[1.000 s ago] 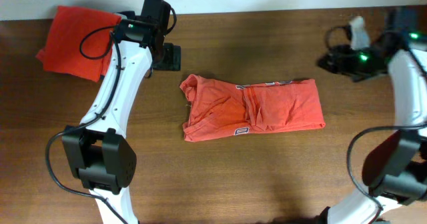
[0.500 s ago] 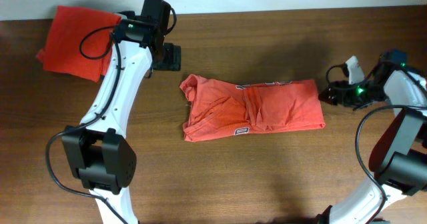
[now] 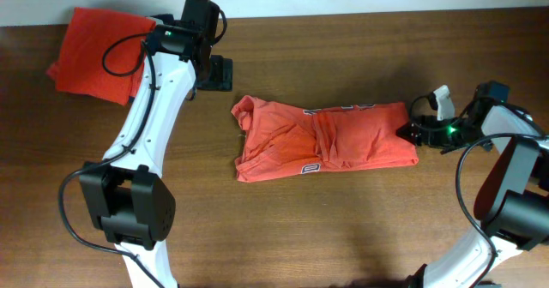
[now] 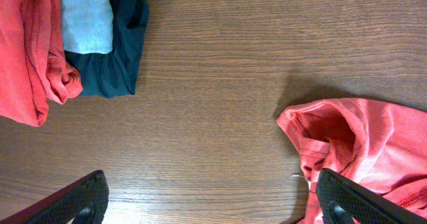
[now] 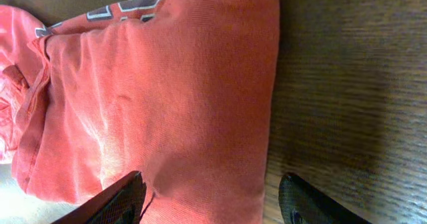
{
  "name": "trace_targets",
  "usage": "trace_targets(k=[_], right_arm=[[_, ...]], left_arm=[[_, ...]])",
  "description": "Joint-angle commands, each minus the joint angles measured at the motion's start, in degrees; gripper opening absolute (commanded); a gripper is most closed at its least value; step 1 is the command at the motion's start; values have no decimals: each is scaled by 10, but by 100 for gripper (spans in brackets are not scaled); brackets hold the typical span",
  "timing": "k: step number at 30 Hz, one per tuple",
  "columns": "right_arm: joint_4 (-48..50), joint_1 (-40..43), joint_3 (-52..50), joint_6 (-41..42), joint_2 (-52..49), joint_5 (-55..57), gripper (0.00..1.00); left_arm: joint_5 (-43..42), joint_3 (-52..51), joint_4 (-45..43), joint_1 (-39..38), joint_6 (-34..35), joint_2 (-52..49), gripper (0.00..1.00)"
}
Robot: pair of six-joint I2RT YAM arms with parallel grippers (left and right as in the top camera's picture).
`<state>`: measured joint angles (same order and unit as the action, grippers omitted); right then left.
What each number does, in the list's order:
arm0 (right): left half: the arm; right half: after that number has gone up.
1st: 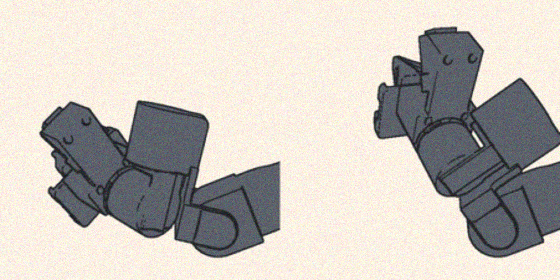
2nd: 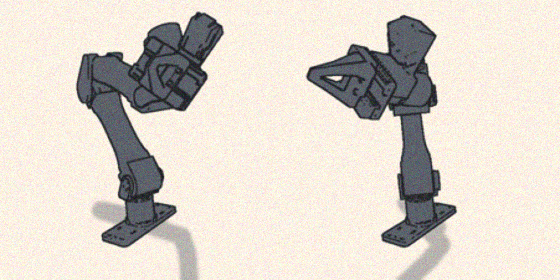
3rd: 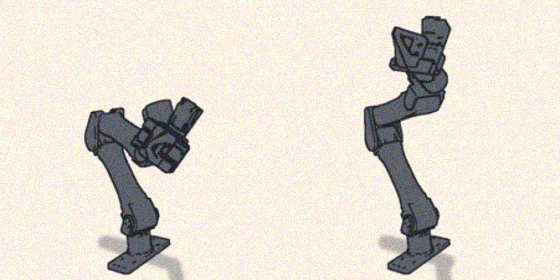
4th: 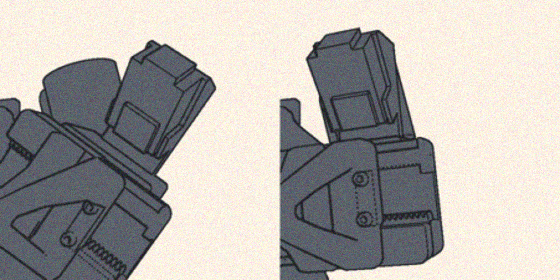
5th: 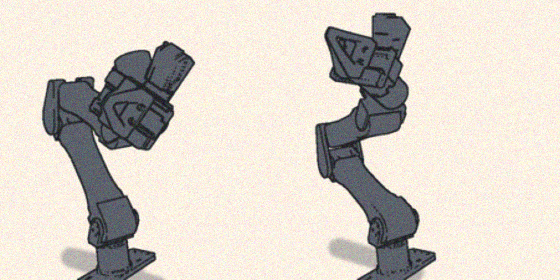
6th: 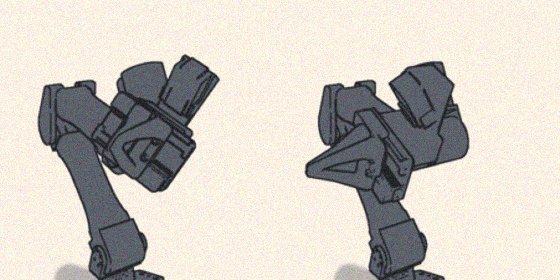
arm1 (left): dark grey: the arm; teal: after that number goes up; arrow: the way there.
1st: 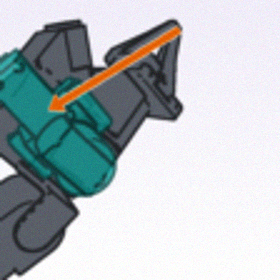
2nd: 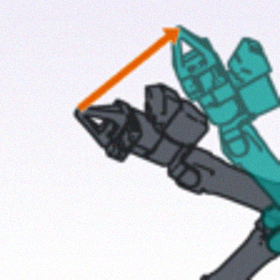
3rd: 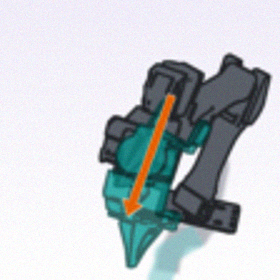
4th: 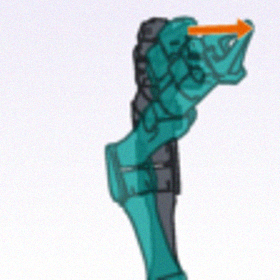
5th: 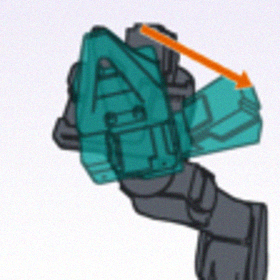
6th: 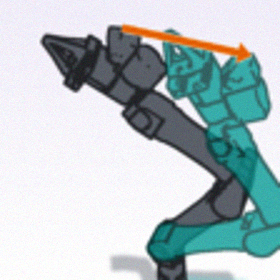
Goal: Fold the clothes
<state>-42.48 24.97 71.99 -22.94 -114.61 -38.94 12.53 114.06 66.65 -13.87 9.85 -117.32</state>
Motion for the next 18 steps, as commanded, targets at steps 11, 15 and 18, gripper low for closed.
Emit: trace_targets(k=[11, 15, 18], right_arm=[[19, -46, -5, 14, -3, 54, 23], [23, -43, 4, 14, -2, 54, 4], [2, -24, 40, 33, -2, 68, 4]], left_arm=[[8, 3, 0, -2, -5, 7, 99], [8, 3, 0, -2, -5, 7, 99], [8, 3, 0, -2, -5, 7, 99]])
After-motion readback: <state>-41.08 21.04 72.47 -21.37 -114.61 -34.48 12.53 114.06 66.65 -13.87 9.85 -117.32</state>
